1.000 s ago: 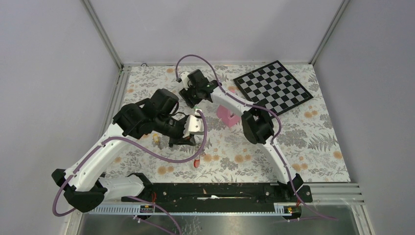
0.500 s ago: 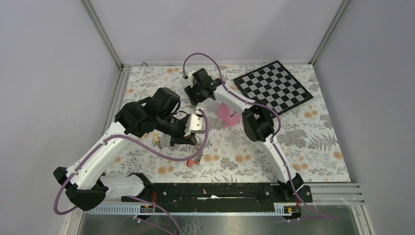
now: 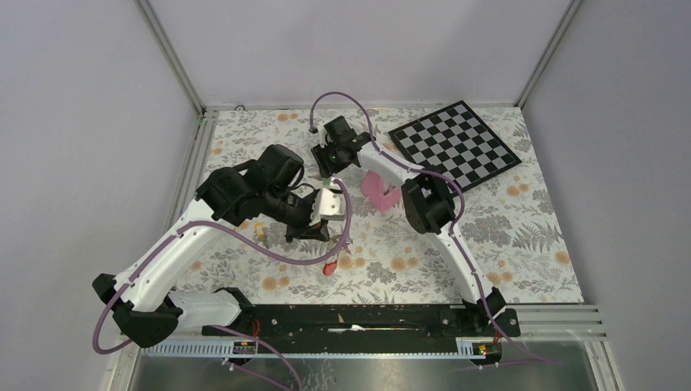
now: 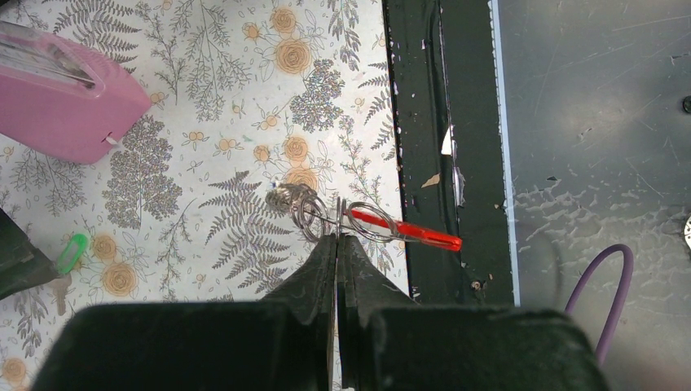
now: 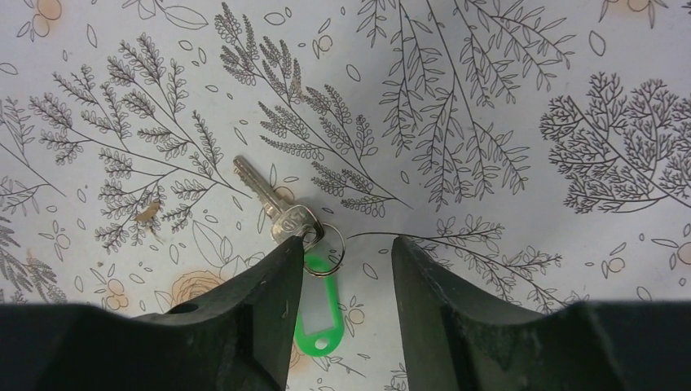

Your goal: Put the keys on the keyring

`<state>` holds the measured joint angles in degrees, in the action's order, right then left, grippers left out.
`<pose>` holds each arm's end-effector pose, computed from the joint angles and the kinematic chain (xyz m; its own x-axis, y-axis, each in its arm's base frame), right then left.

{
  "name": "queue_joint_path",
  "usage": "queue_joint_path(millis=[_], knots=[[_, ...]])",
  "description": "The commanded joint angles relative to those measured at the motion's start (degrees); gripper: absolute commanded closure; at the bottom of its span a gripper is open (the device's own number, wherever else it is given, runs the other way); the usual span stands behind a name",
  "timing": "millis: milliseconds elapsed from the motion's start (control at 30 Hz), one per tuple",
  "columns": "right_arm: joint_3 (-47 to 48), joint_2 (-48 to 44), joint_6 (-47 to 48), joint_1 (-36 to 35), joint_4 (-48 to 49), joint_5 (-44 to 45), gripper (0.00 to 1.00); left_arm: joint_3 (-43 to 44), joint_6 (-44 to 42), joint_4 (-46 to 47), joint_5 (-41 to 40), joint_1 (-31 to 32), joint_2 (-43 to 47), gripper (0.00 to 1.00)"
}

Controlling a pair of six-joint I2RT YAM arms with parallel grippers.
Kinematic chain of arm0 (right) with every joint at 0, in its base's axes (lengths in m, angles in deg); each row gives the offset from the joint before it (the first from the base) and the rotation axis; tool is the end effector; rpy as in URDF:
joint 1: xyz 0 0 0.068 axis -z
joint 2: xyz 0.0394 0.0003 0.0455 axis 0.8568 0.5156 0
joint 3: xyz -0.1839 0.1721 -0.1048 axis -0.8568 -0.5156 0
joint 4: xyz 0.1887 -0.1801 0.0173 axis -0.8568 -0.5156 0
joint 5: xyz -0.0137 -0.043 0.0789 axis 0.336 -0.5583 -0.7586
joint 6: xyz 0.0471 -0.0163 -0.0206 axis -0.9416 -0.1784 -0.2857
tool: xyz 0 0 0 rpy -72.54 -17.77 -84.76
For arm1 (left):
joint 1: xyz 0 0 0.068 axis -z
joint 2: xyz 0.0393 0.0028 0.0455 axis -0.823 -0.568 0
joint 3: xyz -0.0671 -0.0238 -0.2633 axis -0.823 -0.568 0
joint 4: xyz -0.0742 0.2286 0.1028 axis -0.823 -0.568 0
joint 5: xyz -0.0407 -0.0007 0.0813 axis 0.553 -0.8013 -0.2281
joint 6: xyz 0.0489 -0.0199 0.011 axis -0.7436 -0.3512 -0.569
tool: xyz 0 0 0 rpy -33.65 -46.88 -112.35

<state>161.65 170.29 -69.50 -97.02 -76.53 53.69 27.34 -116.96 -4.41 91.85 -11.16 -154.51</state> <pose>0.4450 0.3565 0.1605 -0.5345 -0.4492 -0.7159 -0.7203 0.6853 0.1079 0.1307 -0.1574 0.3970 0.0392 0.6467 -0.7617 0.9944 -0.1002 -0.0339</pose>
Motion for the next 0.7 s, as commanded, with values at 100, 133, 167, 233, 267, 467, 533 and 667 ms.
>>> queue_joint_path(millis=[100,133,167,233,267,467,533,667], knots=[[0.33,-0.62,-2.81,0.26,0.04,-4.4,0.53,2.56,0.09,1.4,2.39,0.24,0.37,1.0],[-0.31,-1.09,-3.2,0.23,0.17,-4.78,0.53,2.57,0.09,1.4,2.41,0.2,0.41,1.0],[-1.1,-1.48,-3.57,0.23,0.4,-5.2,0.54,2.54,0.13,1.44,2.39,0.28,0.48,1.0],[-2.24,-2.22,-4.02,0.24,0.71,-5.65,0.54,2.5,0.13,1.4,2.43,0.31,0.5,1.0],[-2.63,-2.48,-4.04,0.2,0.77,-5.63,0.54,2.55,0.11,1.48,2.47,0.33,0.5,1.0],[-3.3,-2.66,-4.05,0.14,0.82,-5.37,0.56,2.56,0.2,1.41,2.56,0.33,0.63,1.0],[-3.33,-2.61,-4.11,0.16,0.73,-5.3,0.58,2.58,0.28,1.46,2.56,0.33,0.67,1.0],[-3.8,-3.23,-4.22,0.18,0.69,-5.26,0.61,2.36,0.25,1.41,2.51,0.32,0.64,1.0]])
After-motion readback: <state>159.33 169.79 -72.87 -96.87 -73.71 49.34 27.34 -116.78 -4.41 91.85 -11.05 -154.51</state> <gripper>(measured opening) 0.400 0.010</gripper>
